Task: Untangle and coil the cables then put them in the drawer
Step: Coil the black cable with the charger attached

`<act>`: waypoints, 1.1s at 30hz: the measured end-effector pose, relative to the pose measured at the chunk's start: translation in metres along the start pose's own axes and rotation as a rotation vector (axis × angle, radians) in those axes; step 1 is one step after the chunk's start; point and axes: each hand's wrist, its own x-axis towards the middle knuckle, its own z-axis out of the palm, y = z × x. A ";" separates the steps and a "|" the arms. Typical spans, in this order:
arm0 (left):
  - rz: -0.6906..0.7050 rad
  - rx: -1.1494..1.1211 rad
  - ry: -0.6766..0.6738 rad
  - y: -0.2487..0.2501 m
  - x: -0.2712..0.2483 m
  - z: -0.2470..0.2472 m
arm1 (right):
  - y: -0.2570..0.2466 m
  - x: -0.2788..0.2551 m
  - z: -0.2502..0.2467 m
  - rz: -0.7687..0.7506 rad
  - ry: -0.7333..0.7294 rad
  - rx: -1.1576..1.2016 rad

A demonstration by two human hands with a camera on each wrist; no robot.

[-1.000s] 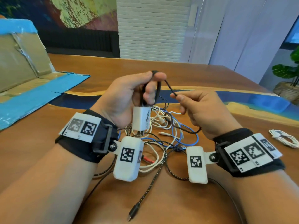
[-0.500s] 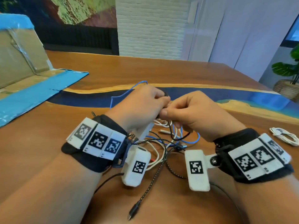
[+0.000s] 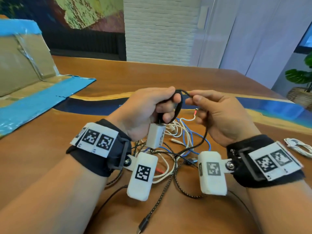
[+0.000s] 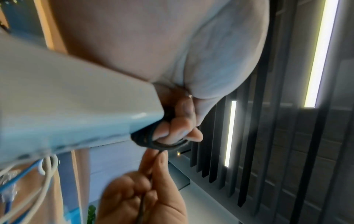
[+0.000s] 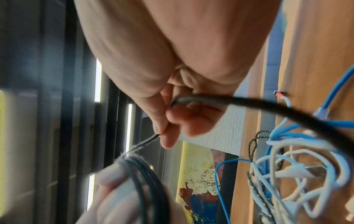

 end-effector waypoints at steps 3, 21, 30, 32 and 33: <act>-0.025 -0.108 -0.035 -0.001 0.001 0.003 | 0.012 -0.002 0.008 -0.051 -0.044 -0.184; 0.013 0.063 0.216 -0.009 0.010 0.006 | 0.023 -0.010 0.028 -0.003 -0.066 -0.157; 0.033 0.059 0.122 -0.011 0.011 0.004 | 0.009 -0.016 0.027 0.204 -0.299 0.172; 0.025 0.054 0.122 -0.014 0.012 0.003 | 0.009 -0.016 0.026 0.173 -0.316 0.088; 0.025 0.065 0.131 -0.014 0.012 0.001 | 0.009 -0.016 0.027 0.156 -0.297 0.072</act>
